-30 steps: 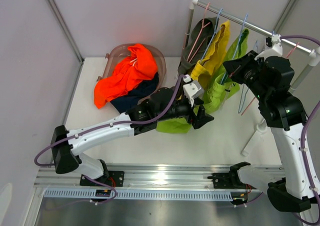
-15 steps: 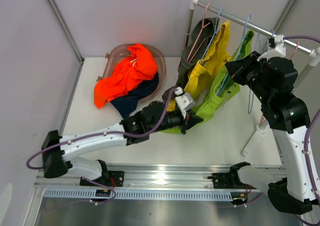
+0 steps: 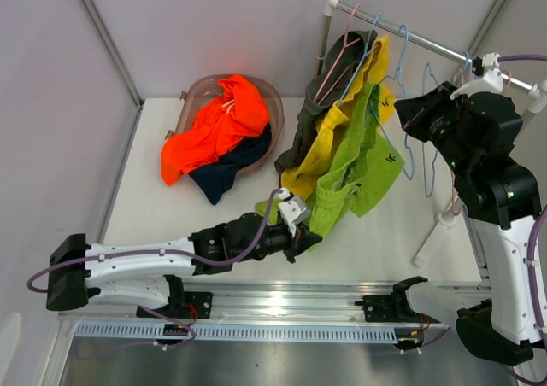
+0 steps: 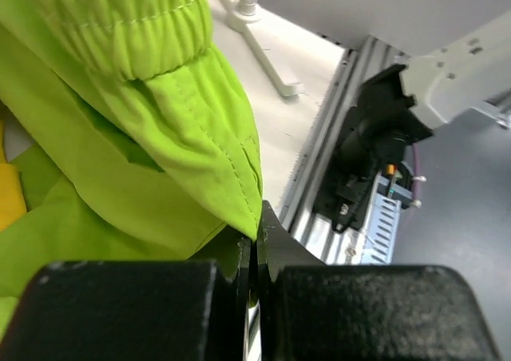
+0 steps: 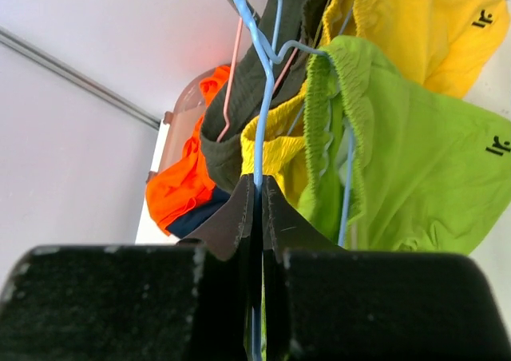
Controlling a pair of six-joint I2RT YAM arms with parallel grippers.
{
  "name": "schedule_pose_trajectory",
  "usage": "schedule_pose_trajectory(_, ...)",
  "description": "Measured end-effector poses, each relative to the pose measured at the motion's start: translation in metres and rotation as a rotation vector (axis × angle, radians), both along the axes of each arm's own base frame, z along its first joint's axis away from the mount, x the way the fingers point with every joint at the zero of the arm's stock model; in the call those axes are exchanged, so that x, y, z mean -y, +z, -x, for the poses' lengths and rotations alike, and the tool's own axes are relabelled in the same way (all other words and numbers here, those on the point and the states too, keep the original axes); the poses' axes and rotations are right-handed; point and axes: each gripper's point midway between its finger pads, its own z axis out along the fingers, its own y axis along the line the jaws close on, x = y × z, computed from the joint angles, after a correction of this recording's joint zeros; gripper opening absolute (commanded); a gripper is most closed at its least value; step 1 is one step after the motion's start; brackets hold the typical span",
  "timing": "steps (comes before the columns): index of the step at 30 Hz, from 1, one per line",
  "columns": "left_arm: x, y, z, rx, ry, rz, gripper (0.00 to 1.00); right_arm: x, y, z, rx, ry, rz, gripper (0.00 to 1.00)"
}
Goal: Remove the shorts from the hanger
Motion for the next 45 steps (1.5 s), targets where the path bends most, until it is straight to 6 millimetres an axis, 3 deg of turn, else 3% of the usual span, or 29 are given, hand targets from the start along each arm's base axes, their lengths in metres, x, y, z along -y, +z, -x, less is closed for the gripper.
schedule_pose_trajectory(3,0.015,0.005,-0.016,0.005,0.062,-0.039,0.00,-0.002,0.001,0.011,0.000,0.022,-0.033,0.00)
schedule_pose_trajectory(6,0.038,0.035,-0.044,0.025,0.141,-0.030,0.00,-0.002,-0.002,0.038,-0.001,0.060,-0.081,0.00)
schedule_pose_trajectory(8,0.050,0.058,-0.070,0.034,0.201,-0.008,0.00,0.000,-0.002,0.061,0.000,0.080,-0.105,0.00)
schedule_pose_trajectory(11,0.058,0.076,-0.114,0.037,0.297,-0.006,0.00,0.008,0.003,0.091,0.015,0.089,-0.126,0.00)
schedule_pose_trajectory(14,0.059,0.074,-0.147,0.028,0.370,-0.043,0.00,0.021,0.016,0.115,0.050,0.066,-0.130,0.00)
schedule_pose_trajectory(16,0.056,0.061,-0.152,0.009,0.381,-0.080,0.00,0.031,0.026,0.123,0.082,0.035,-0.123,0.00)
schedule_pose_trajectory(18,0.054,0.049,-0.145,-0.011,0.368,-0.103,0.00,0.037,0.031,0.124,0.100,0.004,-0.112,0.00)
schedule_pose_trajectory(22,0.041,0.015,-0.104,-0.051,0.310,-0.163,0.00,0.038,0.020,0.106,0.071,-0.028,-0.075,0.00)
schedule_pose_trajectory(25,0.025,-0.001,-0.069,-0.076,0.264,-0.200,0.00,0.031,0.006,0.071,0.026,-0.047,-0.035,0.00)
schedule_pose_trajectory(28,-0.001,-0.006,-0.041,-0.102,0.237,-0.187,0.00,0.023,-0.010,0.027,-0.024,-0.070,0.017,0.00)
schedule_pose_trajectory(34,-0.050,0.000,-0.020,-0.138,0.248,-0.093,0.00,0.016,-0.041,-0.044,-0.106,-0.115,0.100,0.00)
schedule_pose_trajectory(39,-0.068,-0.011,-0.016,-0.148,0.267,-0.106,0.00,0.033,-0.048,-0.062,-0.124,-0.166,0.114,0.00)
schedule_pose_trajectory(45,-0.072,-0.014,-0.018,-0.144,0.282,-0.116,0.00,0.040,-0.031,-0.062,-0.064,-0.180,0.079,0.00)
